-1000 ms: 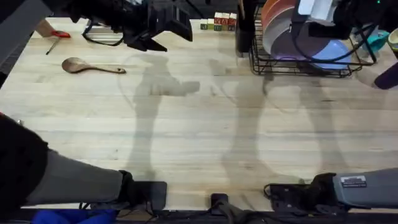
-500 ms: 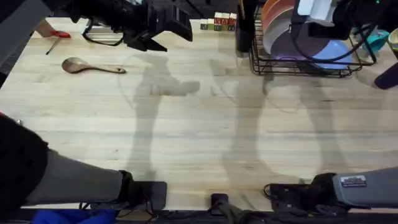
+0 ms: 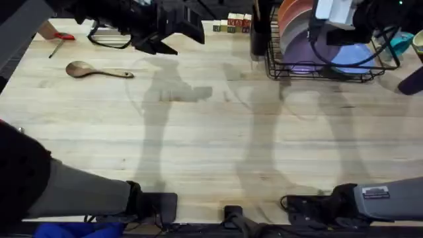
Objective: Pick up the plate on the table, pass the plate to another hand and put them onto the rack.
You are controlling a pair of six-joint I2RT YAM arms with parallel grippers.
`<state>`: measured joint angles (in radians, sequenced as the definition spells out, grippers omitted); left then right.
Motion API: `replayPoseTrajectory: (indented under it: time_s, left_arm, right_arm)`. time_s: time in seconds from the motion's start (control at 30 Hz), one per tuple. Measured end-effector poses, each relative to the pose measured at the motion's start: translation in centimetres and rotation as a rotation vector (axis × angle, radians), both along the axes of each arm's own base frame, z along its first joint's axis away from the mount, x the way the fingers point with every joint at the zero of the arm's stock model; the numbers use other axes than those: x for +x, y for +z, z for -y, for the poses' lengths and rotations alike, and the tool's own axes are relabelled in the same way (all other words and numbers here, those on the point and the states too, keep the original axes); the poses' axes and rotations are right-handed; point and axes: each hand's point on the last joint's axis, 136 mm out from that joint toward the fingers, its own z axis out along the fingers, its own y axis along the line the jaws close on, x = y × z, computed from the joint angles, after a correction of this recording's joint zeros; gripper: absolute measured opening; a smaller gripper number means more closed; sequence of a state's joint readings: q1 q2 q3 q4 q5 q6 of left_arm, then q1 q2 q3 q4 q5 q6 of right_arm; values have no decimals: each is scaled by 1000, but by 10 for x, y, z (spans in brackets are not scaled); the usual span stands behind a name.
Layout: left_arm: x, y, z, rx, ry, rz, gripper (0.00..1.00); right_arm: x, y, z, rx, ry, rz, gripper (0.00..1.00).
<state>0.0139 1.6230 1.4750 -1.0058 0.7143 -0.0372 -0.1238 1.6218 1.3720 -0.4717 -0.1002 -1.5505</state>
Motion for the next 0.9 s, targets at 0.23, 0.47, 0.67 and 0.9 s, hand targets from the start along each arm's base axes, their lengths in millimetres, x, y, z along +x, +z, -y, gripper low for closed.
replayPoseTrajectory:
  time_s: [0.23,0.47,0.67,0.9]
  left_arm:
    - [0,0,0,0,0,0,995]
    - [0,0,0,0,0,0,995]
    - [0,0,0,0,0,0,995]
    - [0,0,0,0,0,0,995]
  right_arm:
    - [0,0,0,1,-1,0,405]
    - [0,0,0,-1,1,0,992]
    - [3,3,0,22,-25,17,995]
    - [9,11,1,70,-75,52,995]
